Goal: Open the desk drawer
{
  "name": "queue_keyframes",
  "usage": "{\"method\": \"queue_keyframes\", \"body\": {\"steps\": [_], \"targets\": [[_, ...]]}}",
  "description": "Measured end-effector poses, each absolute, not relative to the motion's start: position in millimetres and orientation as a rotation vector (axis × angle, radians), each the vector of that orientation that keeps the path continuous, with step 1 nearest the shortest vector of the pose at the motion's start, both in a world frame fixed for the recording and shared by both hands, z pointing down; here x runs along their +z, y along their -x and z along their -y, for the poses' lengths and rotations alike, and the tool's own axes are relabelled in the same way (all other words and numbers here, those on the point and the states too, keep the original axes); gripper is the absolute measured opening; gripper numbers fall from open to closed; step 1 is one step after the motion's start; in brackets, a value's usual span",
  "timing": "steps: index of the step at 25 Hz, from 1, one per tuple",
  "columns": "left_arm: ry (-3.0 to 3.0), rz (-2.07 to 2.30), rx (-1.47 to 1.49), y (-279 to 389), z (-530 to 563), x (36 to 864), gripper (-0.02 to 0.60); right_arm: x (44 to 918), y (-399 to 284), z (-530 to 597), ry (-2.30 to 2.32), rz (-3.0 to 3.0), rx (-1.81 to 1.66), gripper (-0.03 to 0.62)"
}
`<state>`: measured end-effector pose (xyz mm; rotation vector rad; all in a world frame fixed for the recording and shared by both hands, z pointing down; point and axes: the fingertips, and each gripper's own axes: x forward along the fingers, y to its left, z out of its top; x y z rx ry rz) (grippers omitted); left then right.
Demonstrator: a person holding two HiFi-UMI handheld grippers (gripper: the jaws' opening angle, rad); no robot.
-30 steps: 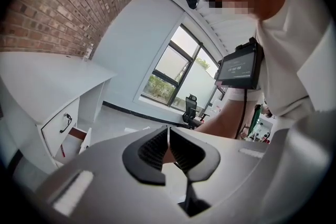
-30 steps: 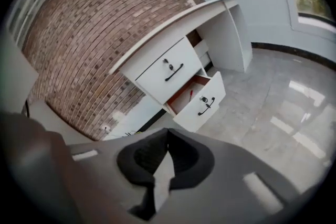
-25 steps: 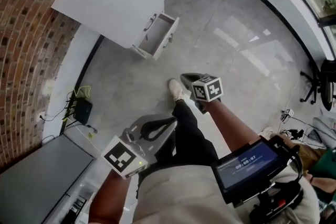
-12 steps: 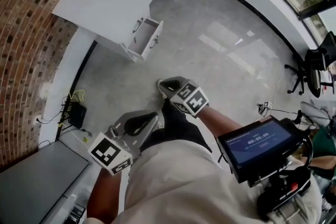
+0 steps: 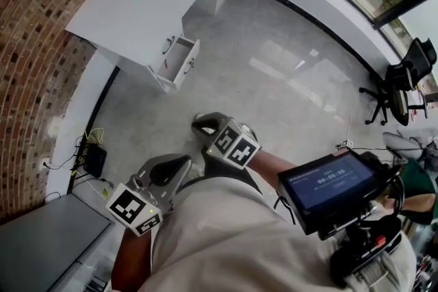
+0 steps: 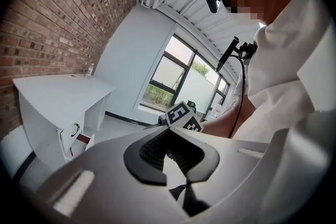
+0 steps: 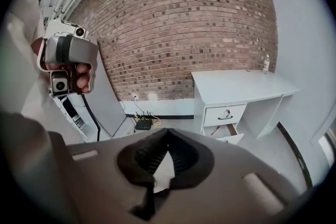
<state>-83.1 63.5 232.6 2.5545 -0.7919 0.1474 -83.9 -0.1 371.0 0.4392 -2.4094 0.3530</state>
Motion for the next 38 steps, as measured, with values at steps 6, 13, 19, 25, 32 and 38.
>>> {"method": "queue_keyframes", "body": {"steps": [6,13,19,25,32,38], "targets": [[-2.557,0.801,0.155,81,-73,233,0.008,360,84,-13,-0.403,2.395,0.268,0.003],[-2.550,0.789,0.160,87,-60,234,0.008,354,98,-8,-0.371,2.400,0.235,0.003],[-2.549,0.773,0.159,87,-60,234,0.008,353,100,-11,-0.361,2.393,0.206,0.003],[-2.547,0.769,0.157,86,-61,237,0.008,354,102,-14,-0.348,2.392,0.183,0.003],[-2.539,0.768,0.156,86,-64,239,0.008,357,103,-19,-0.329,2.379,0.157,0.002],[-2.533,0.759,0.162,85,-66,242,0.008,359,103,-20,-0.330,2.377,0.147,0.002]]}}
